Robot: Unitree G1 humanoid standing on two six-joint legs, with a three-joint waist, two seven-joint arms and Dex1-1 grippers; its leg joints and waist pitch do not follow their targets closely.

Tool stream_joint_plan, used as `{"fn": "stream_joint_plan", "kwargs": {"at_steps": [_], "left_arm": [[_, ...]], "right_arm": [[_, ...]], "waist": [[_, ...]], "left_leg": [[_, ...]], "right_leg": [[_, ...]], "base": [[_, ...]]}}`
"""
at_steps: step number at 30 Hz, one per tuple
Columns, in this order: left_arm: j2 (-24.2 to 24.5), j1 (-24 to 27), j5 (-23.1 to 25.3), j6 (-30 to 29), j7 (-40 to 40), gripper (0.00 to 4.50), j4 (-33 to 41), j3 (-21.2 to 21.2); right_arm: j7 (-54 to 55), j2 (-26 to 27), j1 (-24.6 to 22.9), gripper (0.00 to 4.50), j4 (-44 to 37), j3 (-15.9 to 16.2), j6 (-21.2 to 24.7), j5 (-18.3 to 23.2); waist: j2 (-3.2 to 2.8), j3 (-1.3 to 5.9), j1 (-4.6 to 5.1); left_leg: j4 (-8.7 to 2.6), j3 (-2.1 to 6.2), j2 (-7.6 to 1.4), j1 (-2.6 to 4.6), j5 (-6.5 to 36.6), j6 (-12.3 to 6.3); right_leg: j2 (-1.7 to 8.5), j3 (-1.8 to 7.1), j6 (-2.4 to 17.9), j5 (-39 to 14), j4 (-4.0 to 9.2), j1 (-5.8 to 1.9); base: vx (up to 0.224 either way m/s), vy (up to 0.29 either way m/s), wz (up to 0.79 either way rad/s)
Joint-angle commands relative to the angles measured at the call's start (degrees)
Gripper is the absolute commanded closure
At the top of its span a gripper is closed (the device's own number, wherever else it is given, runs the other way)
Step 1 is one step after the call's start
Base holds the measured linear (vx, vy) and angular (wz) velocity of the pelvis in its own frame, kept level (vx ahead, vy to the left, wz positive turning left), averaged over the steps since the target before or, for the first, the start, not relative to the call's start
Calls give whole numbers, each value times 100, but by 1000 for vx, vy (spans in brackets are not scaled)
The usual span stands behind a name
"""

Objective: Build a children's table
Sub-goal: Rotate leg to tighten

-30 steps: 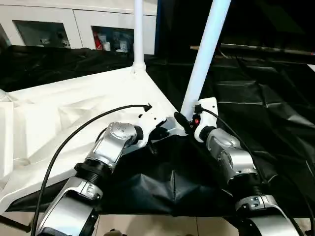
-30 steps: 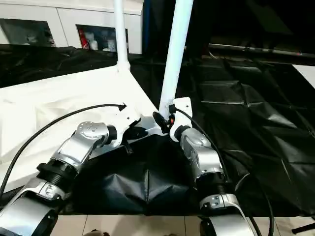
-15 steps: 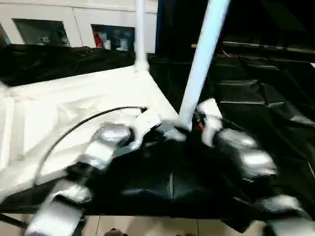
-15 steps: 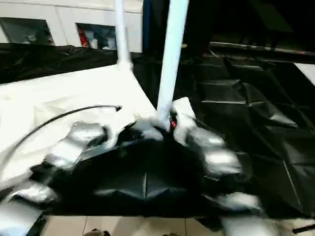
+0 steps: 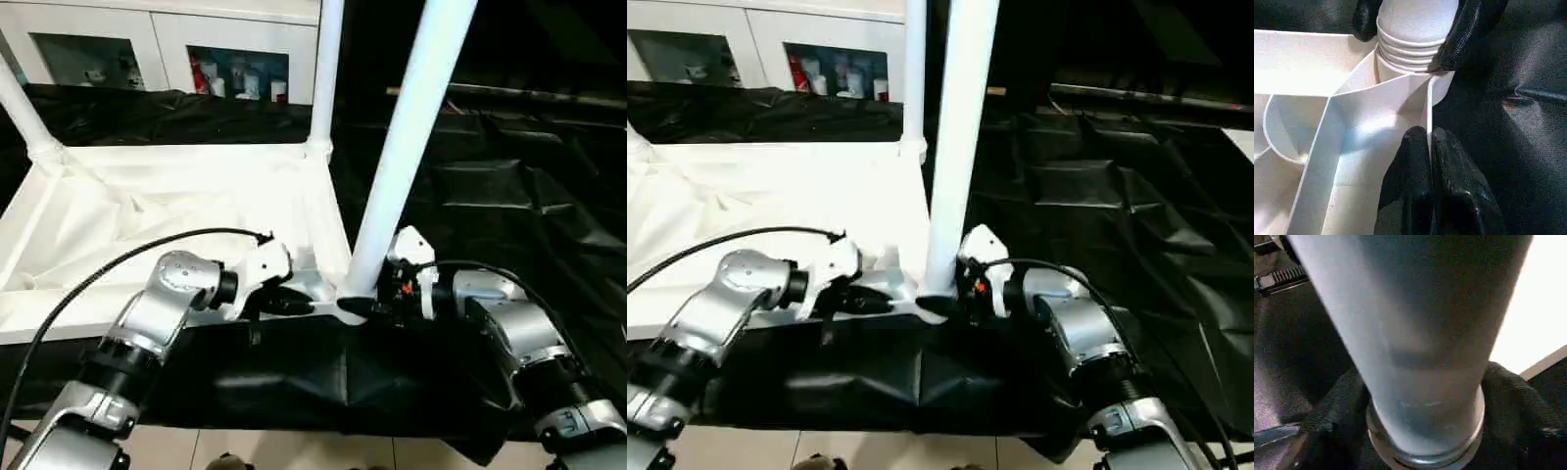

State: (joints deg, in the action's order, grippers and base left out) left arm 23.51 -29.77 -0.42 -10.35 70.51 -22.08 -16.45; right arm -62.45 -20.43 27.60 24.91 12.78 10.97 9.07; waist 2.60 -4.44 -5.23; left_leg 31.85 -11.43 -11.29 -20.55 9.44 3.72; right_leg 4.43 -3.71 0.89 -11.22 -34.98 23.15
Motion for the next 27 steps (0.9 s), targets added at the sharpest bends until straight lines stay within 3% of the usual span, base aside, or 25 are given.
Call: {"fn": "stream_joint_plan", "kwargs": {"at_steps": [1,9,12,15,19,23,27], "left_arm": [[-111,124,-247,35,206,450,54,-95],[-115,99,-223,42,83,450,16,-45],[-186,34,-59,40,-222,450,-132,-43],[-544,-175,209,-60,-1028,450,-557,2],[-1135,-443,328,-321,-1894,450,-959,74],[-1530,-657,400,-399,-2452,450,-1265,105],[-1593,-690,457,-384,-2441,450,-1309,94]], "right_arm": [[1,-5,-5,156,-37,18,4,-46],[103,109,-47,178,-21,-58,54,59],[591,299,-14,178,169,-212,53,17],[2086,799,122,178,730,-589,-34,-171],[3493,1445,215,178,979,-1009,68,-125],[4133,1869,282,178,1102,-1094,90,-167],[4035,1987,271,178,1122,-998,-65,-206]], "waist": [[51,343,-8],[51,353,-5],[51,341,7],[27,317,43],[10,316,96],[22,334,82],[15,339,51]], "left_leg": [[-297,94,-221,39,1060,-282],[-282,91,-215,35,973,-312],[-294,100,-205,37,1068,-241],[-321,120,-206,58,1300,-76],[-339,142,-220,99,1580,107],[-322,124,-186,59,1393,-25],[-321,119,-193,53,1326,-95]], "right_leg": [[406,303,1105,-1268,440,-264],[397,299,1146,-1120,417,-270],[401,293,1102,-1338,440,-262],[412,294,972,-1820,492,-230],[420,300,892,-2076,532,-192],[407,314,872,-1751,513,-214],[409,310,890,-1531,501,-226]], "base": [[0,0,0],[0,0,0],[0,0,0],[0,0,0],[0,0,0],[0,0,0],[0,0,0]]}}
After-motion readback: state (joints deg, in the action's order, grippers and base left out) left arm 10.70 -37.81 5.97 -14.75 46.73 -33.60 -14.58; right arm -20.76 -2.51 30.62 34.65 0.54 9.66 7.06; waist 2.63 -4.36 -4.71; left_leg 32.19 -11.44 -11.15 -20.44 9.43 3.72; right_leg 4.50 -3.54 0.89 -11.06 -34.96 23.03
